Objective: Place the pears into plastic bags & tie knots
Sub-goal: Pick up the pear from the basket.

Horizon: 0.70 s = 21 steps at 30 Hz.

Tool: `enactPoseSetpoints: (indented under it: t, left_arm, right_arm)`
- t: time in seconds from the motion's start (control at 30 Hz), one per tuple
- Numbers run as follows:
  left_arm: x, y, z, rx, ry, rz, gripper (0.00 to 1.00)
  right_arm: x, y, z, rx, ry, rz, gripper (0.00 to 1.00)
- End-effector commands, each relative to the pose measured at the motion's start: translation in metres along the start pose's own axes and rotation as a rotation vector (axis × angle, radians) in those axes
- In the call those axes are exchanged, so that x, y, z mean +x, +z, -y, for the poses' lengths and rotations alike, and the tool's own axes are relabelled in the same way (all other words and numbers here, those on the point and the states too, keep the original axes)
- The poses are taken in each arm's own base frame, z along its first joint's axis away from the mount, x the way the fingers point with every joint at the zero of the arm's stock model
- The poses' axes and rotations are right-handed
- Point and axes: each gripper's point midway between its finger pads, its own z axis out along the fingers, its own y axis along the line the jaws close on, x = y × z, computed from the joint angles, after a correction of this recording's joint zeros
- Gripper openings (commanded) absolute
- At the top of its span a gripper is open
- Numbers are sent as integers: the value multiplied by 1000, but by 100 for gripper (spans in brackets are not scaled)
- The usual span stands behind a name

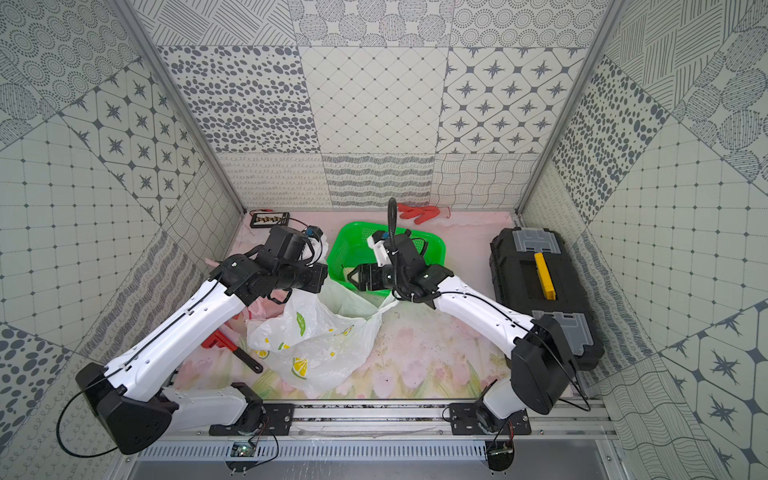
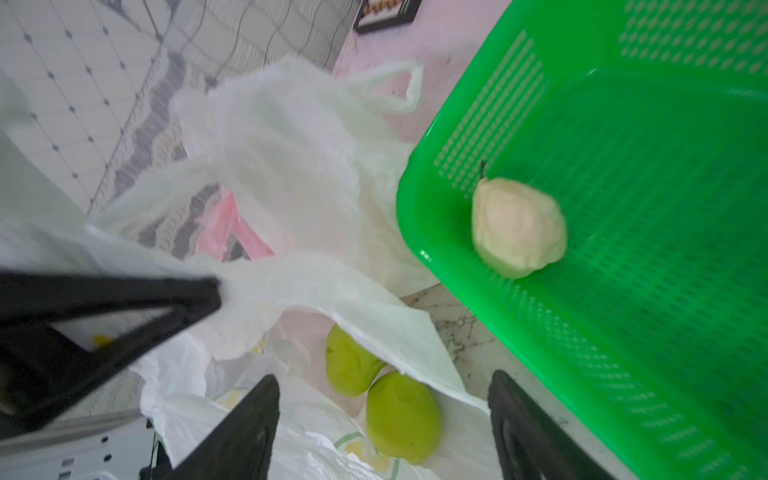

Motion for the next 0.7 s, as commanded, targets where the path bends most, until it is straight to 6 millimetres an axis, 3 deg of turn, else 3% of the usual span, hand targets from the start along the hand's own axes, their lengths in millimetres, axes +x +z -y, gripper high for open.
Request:
enactPoseSetpoints:
  t: [0.0,0.1,0.17,0.3,0.5,0.67]
  left_arm:
    - [26,-8,-2,11,35,-49,0]
    - [38,-16,-2,23,52,-88,0]
    - [43,-21,-4,16,51,-96,0]
    - [48,-26,-9,-3,44,-92,0]
    - [36,-21,0,31,30,-74,0]
    - [29,-18,2,37,44,-70,0]
  right_arm:
    - [-8,19,39,176,15,-46,76]
    - [-11,48,70,320,-21,-101,76]
    - [-11,68,78,356,-44,-123,77]
    - [3,105,83,396,-89,-206,81]
    - [32,150,89,379,-104,-314,82]
    - [33,173,93,347,-107,-314,78]
